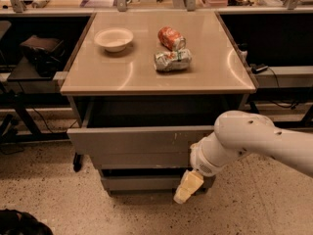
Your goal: Close top drawer
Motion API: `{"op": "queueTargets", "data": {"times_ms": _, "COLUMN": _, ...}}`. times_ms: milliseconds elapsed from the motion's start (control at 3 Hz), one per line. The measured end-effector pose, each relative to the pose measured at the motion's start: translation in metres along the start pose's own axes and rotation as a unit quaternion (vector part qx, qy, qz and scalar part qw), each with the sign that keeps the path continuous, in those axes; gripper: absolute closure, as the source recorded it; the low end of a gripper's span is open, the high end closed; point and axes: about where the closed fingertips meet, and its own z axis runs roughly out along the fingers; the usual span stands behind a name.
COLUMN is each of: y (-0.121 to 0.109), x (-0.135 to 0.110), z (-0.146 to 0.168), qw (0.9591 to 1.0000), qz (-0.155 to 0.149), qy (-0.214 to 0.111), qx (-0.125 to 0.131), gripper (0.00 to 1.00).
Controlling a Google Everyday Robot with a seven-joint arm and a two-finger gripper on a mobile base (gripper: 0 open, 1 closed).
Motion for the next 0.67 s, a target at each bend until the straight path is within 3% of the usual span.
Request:
{"op": "queueTargets", "data": {"times_ms": 333, "y": -0.0287, "x": -0.0324, "z": 0.0035, "qw": 0.9995, "qz": -0.019, "qy": 0.021, "qx": 0.013, "gripper": 0.00}}
{"op": "queueTargets", "data": {"times_ms": 667, "y": -0.0297, "x": -0.0356, "z": 0.0039, "qw": 0.9994, "qz": -0.023, "qy": 0.023, "qx": 0.014, "gripper": 0.00}}
